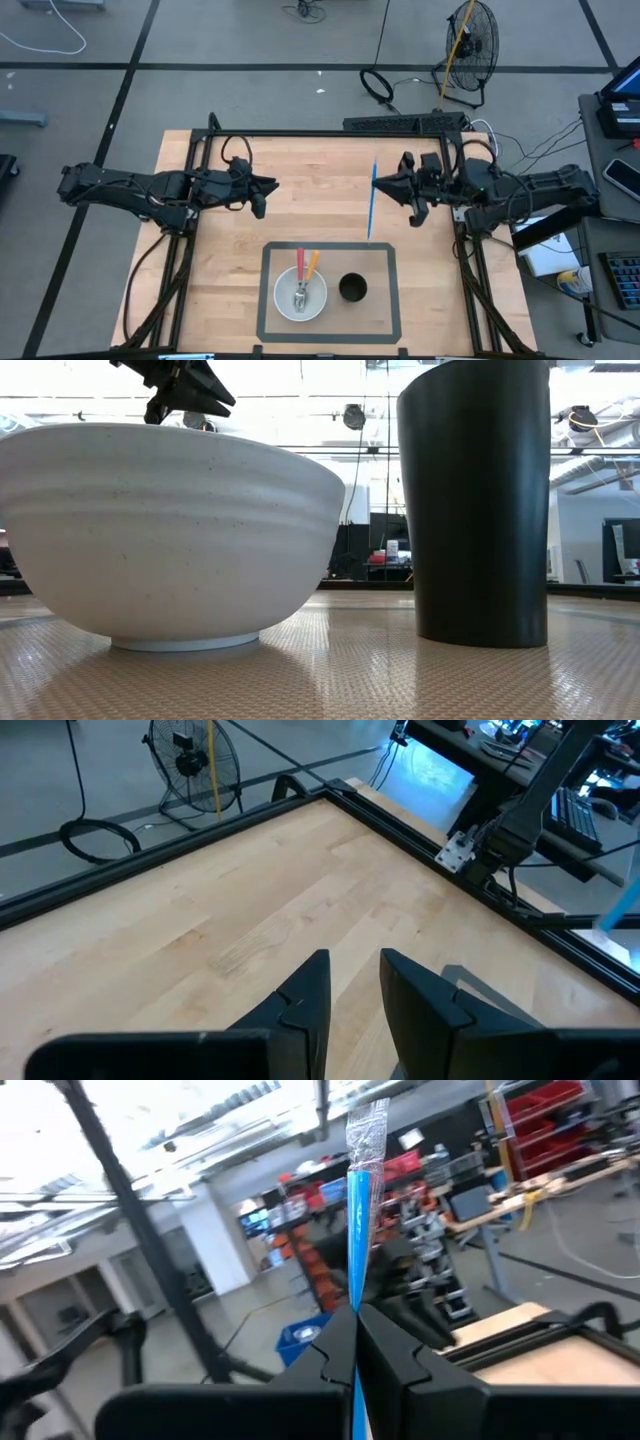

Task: Pick & Place Utensil
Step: Put the blue straw into the black cup on the mat

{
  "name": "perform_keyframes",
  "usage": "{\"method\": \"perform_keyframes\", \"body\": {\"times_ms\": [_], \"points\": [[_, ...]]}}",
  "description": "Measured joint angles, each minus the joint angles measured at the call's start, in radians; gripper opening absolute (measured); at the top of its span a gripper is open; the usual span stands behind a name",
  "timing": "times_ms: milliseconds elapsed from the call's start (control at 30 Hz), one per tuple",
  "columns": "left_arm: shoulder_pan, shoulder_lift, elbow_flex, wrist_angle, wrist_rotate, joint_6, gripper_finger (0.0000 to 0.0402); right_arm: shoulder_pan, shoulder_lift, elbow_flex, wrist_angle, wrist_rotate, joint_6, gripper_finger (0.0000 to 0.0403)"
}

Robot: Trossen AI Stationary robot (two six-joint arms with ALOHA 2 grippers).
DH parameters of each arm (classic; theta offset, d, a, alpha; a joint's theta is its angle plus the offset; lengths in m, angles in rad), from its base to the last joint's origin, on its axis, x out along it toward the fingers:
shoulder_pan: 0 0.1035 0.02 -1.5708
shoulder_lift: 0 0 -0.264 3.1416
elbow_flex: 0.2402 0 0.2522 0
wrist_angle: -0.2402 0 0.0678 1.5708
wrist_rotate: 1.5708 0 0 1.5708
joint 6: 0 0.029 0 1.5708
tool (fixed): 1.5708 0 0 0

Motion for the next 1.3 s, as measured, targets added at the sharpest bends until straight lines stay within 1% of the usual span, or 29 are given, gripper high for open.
{"method": "perform_keyframes", "body": {"times_ms": [233,300,433,533,767,1000,1200,1300], "points": [[0.000,0.000,0.000,0.001,0.000,-0.007,0.0093,0.140,0.014,0.000,0.024,0.007,-0.086,0.0000],[0.000,0.000,0.000,0.003,0.000,-0.014,0.0093,0.180,0.036,0.000,0.055,0.027,-0.118,0.0000],[0.001,0.000,0.000,0.005,0.000,-0.019,0.0093,0.232,0.101,0.000,0.127,0.027,-0.161,0.0000],[0.001,0.000,0.000,0.005,0.000,-0.034,0.0093,0.255,0.149,0.000,0.164,0.026,-0.165,0.0000],[0.001,0.000,0.000,0.005,0.002,-0.053,0.0093,0.298,0.232,0.000,0.182,0.025,-0.148,0.0000],[0.001,0.000,0.000,0.005,0.009,-0.057,0.0093,0.327,0.308,0.000,0.257,0.027,-0.146,0.0000],[0.001,0.000,0.000,0.005,0.014,-0.057,0.0093,0.343,0.373,-0.001,0.269,0.089,-0.157,0.0000],[0.001,0.000,0.000,0.005,0.020,-0.052,0.0093,0.348,0.388,-0.040,0.323,0.108,-0.152,0.0000]]}}
